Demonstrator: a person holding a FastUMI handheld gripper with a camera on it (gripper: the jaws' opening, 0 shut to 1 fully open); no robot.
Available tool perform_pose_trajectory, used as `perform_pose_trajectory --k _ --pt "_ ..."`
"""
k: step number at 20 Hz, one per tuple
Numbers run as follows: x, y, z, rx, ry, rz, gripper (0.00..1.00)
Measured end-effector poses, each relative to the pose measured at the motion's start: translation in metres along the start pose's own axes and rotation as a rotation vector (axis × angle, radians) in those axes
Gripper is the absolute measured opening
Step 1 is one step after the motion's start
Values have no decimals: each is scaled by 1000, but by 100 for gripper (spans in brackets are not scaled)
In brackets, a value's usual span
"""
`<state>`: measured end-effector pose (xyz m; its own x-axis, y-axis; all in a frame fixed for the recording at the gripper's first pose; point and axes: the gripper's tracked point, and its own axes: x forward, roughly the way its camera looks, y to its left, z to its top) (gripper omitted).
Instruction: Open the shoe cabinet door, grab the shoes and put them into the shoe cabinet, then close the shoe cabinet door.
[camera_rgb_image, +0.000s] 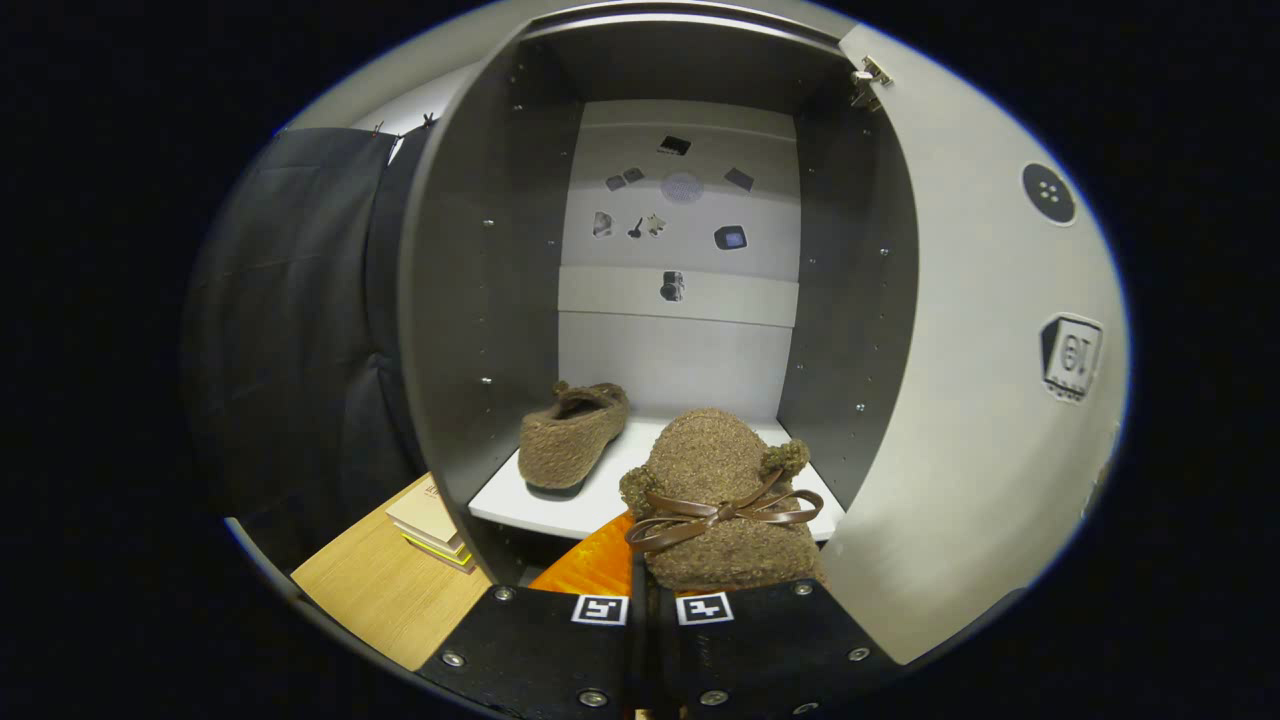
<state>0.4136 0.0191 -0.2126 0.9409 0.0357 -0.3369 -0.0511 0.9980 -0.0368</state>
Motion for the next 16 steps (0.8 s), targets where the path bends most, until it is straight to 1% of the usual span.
perform_pose_trajectory --k 4,9,13,16 --pt "58 -13 7 -10 34 12 4" --pt "125 -15 9 -18 68 41 4" --pt "166 -20 10 14 88 52 4" --pt "187 -28 15 21 85 43 4"
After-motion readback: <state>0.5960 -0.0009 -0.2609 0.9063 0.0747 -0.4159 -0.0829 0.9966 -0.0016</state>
